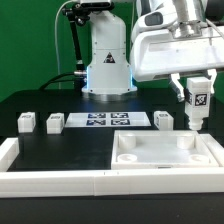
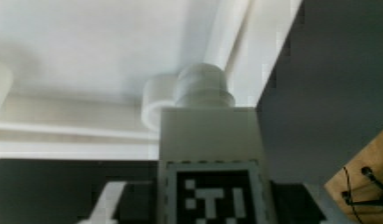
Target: Assemble square table
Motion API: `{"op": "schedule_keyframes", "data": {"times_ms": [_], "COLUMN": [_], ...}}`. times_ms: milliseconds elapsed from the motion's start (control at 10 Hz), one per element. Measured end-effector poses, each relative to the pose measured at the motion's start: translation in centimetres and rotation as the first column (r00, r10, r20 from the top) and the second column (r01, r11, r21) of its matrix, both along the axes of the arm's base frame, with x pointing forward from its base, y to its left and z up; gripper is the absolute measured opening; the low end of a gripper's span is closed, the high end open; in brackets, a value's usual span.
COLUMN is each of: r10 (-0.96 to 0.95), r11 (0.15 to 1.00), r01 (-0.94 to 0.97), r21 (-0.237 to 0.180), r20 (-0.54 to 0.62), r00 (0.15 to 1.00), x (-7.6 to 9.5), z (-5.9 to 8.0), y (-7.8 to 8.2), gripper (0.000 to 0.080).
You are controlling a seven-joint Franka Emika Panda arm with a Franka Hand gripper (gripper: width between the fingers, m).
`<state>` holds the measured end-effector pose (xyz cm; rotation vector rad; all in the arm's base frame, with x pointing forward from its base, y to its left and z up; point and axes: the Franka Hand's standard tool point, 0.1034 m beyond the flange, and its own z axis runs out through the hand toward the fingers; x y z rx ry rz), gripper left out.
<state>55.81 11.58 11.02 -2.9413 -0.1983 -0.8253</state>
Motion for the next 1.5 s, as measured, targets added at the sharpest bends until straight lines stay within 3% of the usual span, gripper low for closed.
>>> {"op": "schedule_keyframes", "data": {"times_ms": [200, 700, 1000, 1200, 1500], "r10": [0.008, 0.007, 0.013, 0.01, 0.008], "r11": [1.0, 1.0, 1.0, 1.0, 1.0], "r01": [-0.008, -0.007, -0.013, -0.01, -0.008], "r21": [-0.015, -0.014, -0.007, -0.003, -0.005], "r20": [0.024, 0.019, 0.027, 0.027, 0.009], "r00": [1.0, 1.0, 1.0, 1.0, 1.0], "x": [1.4, 1.4, 4.4, 5.2, 4.8], "z": [-0.2, -0.4, -0.7, -1.6, -2.9], "y": [-1.3, -1.2, -0.9, -0.7, -0.8], "gripper": [0.0289, 0.0289, 0.0289, 0.0289, 0.0289]}}
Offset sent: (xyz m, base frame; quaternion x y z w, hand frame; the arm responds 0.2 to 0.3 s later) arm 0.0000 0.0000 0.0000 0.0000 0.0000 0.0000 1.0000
